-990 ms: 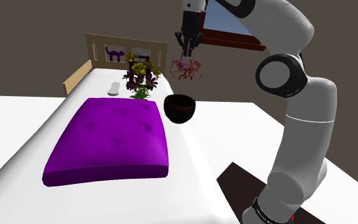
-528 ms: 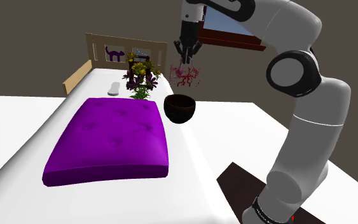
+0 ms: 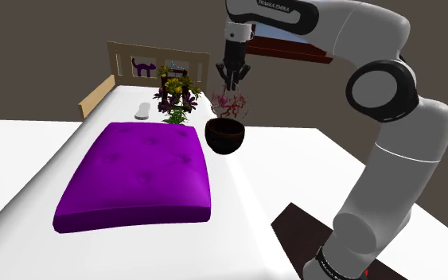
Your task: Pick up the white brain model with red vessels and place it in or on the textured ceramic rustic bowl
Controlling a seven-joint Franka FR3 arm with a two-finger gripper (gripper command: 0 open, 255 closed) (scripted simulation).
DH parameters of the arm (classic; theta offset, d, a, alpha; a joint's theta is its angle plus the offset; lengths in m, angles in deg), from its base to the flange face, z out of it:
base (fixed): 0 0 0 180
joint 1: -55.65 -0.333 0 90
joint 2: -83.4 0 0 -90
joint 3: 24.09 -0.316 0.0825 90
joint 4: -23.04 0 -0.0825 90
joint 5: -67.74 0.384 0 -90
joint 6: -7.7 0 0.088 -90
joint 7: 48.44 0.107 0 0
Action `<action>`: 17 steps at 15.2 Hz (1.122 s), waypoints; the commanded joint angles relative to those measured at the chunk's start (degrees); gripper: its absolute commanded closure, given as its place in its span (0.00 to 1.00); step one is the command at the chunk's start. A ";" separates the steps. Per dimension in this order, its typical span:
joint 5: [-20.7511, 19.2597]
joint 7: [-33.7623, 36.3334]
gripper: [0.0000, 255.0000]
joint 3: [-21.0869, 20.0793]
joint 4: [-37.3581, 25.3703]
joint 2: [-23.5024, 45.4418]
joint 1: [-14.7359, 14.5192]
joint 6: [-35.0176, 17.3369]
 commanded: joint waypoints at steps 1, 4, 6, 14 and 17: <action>0.23 -0.03 1.00 0.07 2.67 -0.89 0.18 -1.89; 0.50 -0.05 1.00 0.16 6.47 -1.97 0.37 -4.65; 0.64 -0.06 1.00 0.22 8.83 -2.57 0.47 -6.42; 0.70 -0.06 1.00 0.23 9.90 -2.83 0.52 -7.24; 0.66 -0.07 0.00 0.24 9.67 -2.63 0.52 -7.20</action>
